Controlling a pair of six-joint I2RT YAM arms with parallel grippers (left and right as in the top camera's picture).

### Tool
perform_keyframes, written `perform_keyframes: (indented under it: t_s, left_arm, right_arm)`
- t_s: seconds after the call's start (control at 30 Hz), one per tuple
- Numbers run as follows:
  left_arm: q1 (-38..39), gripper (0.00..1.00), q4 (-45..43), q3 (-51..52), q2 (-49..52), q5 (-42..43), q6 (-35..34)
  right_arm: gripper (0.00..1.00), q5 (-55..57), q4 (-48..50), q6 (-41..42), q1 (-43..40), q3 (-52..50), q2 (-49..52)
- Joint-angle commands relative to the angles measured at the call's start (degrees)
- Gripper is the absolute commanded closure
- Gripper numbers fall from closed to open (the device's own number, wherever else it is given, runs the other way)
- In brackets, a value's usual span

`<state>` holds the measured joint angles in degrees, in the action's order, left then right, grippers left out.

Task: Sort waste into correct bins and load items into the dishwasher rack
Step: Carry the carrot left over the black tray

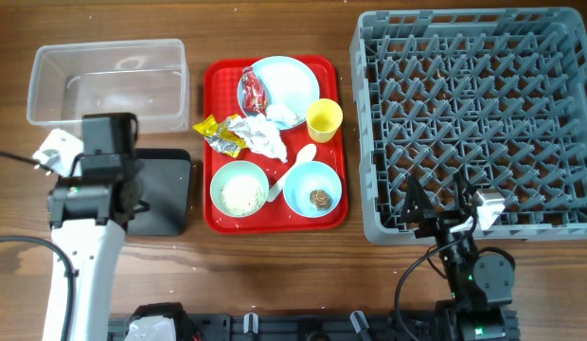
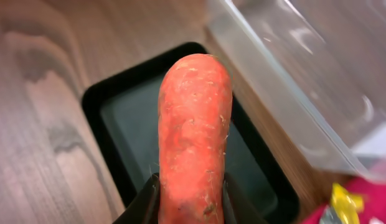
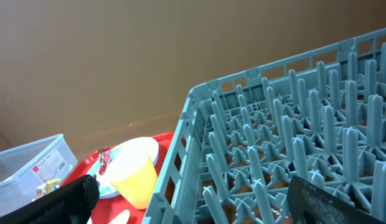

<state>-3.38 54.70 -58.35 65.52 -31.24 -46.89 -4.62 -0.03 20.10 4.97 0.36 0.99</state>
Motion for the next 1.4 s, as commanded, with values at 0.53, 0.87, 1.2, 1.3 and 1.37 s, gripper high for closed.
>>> perform_keyframes:
  t_s: [0.53,0.87,1.2,1.3,1.37]
  left_arm:
    - [-5.53,0.84,-5.7,0.42,14.88,1.81,-1.29]
    - [-5.97,0.84,-10.23,1.51,18.38,1.86,0.17]
    - [-11.8,0.8,-19.5,6.75,18.47,10.47,4.68]
    - [-12.98,0.8,-21.7,7.91,18.67,11.13,4.68]
    - [-13.51,0.81,-23.28,8.74,18.71,11.32,4.7]
  right_arm:
    - [0.0,0.76,0.17,-0.44,0.33,-0.07,-0.42]
    - [0.0,0.76,0.17,-0.44,0.33,-0.07,-0.42]
    - [0.0,0.76,0.17,-0.42,0.33,-0.07,-0.42]
    - [0.0,0.76,0.17,-0.42,0.33,-0.07,-0.42]
    - [0.0,0.76,0.17,-0.42,0.33,-0.07,-0.42]
